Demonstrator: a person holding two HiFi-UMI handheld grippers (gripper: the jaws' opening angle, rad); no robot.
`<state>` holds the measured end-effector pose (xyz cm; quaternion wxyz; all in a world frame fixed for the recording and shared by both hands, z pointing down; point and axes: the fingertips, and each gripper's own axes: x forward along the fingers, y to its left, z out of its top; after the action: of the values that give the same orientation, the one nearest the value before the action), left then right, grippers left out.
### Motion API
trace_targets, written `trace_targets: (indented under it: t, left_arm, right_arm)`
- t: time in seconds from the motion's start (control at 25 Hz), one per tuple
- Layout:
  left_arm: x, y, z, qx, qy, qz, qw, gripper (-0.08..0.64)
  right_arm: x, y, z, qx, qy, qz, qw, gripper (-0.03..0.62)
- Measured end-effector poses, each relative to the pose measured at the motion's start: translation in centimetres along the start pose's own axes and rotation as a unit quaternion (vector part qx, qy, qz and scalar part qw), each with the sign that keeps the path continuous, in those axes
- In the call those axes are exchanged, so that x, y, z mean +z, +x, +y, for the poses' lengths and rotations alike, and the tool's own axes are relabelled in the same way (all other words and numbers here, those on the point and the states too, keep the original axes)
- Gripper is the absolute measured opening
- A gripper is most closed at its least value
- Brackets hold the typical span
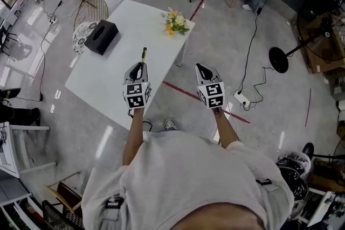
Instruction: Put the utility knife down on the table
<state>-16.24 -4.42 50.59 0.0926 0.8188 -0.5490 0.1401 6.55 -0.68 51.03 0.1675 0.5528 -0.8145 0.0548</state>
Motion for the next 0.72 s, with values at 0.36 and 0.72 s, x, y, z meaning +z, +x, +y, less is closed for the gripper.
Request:
trace_targets:
  t: [0.36,0.72]
  left_arm:
    - [0.8,4.7,1.2,-0.022,0.0,0.004,0.9998,0.06]
    - [0.5,7.3,1.4,-0.026,0.004,0.021,0.9994,0.06]
  right_arm:
    - [2.0,4.4,-2.6,-0.021,0.001,-0.009,1.0,0.031]
    - [2.1,7.1,-3.9,-0.016,0.011,-0.005,1.0,0.031]
